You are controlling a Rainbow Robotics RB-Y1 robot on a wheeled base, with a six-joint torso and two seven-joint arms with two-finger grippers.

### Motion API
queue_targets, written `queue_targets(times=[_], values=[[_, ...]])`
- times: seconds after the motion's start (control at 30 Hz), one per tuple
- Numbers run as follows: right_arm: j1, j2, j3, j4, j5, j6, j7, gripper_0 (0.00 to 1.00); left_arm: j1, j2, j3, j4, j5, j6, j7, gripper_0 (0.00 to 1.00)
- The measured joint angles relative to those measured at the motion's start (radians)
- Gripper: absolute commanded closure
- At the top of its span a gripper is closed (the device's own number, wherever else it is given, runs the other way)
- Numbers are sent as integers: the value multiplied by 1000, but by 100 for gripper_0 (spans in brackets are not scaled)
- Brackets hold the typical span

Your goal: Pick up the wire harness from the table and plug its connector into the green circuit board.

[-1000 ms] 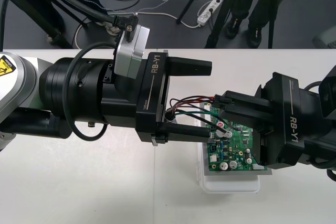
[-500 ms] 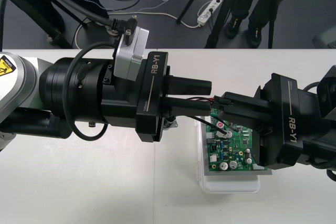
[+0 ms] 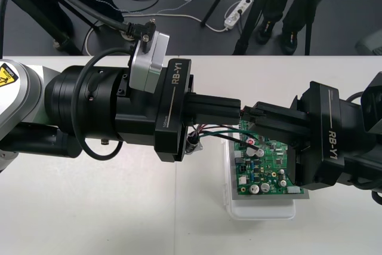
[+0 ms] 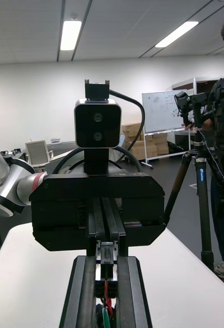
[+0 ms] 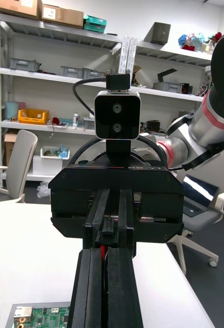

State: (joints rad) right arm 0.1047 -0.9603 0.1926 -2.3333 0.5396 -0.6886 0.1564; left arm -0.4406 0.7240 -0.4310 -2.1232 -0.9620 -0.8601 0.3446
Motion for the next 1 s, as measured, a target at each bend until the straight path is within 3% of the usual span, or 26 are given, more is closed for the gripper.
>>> queue_targets(times=[0.07,0.13,0.2,0.3,1.0], values=[[0,0,0,0,0,0,0,98,0,0,0,0,0,0,0,100],[0,0,0,0,0,0,0,46,0,0,0,0,0,0,0,100],[0,0,0,0,-1,2,0,22,0,0,0,0,0,0,0,100],[0,0,0,0,-1,13,0,0,0,0,0,0,0,0,-2,100],[0,-4,0,0,-13,43,-10,0,0,0,0,1,0,0,-10,100]])
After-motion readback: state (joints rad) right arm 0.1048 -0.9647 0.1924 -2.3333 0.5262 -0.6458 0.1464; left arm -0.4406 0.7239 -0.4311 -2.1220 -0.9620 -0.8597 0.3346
